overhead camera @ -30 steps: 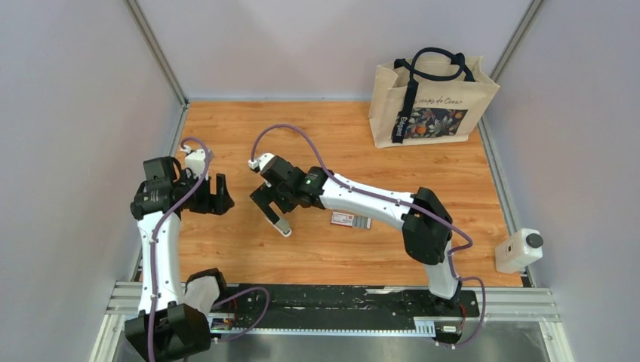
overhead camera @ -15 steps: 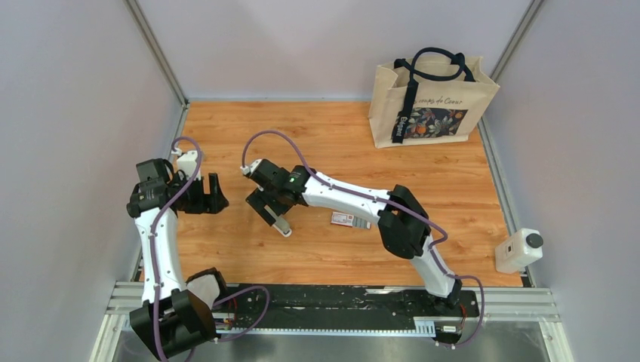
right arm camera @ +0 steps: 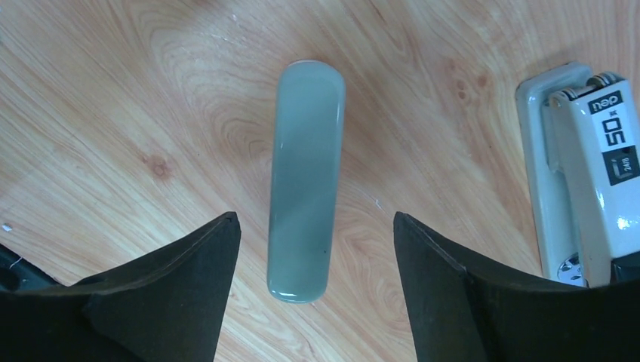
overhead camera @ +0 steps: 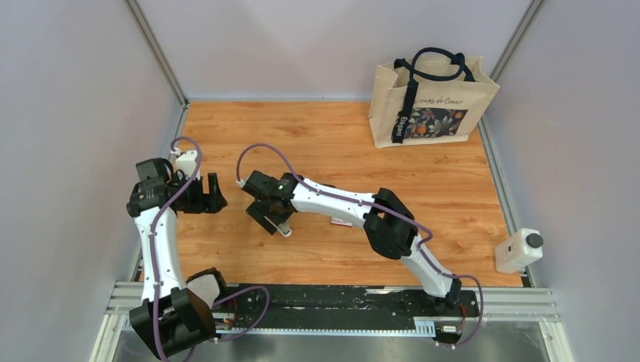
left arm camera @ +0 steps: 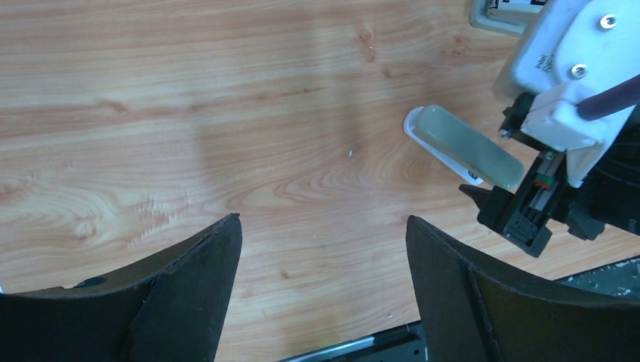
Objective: Unload the staples from the stapler
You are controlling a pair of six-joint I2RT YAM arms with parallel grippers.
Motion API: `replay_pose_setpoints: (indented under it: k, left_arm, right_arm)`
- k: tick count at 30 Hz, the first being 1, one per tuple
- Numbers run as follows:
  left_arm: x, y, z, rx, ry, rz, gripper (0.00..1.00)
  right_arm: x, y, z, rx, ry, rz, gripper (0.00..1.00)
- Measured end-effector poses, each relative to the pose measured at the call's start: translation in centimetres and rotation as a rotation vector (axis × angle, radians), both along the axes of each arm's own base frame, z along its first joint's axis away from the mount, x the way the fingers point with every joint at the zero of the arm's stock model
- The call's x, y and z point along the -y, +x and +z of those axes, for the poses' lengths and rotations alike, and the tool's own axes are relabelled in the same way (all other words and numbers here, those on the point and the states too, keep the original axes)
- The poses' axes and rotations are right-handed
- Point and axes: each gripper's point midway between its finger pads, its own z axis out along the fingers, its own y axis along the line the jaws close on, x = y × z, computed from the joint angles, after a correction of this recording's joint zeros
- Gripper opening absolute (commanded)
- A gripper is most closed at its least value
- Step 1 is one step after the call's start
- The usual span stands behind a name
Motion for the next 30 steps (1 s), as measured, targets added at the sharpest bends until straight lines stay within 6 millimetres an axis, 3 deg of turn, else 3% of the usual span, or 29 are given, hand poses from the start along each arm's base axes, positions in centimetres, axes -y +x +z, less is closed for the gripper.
replay_pose_setpoints:
  k: [8, 12, 25, 30]
  left_arm:
    - [0.2, -0.9, 0.2, -0.009, 0.013, -0.009, 0.88]
    - [0.2, -1.1, 0.7, -0.002, 0.023, -0.021, 0.88]
    - [1.1, -2.4, 1.0, -0.005, 0.014, -0.064, 0.89]
    - [1.7, -3.0, 0.9, -0.014, 0.002, -0.1, 0.89]
  right_arm:
    - [0.0, -0.3, -0.6, -0.009, -0.04, -0.001, 0.62]
    - [0.0, -0.2, -0.7, -0.009, -0.045, -0.005, 0.39]
    - [-0.6, 0.2, -0.5, -0.023, -0.027, -0.02, 0.23]
    - [-0.9, 0.4, 0.0, -0.035, 0.024, -0.053, 0.12]
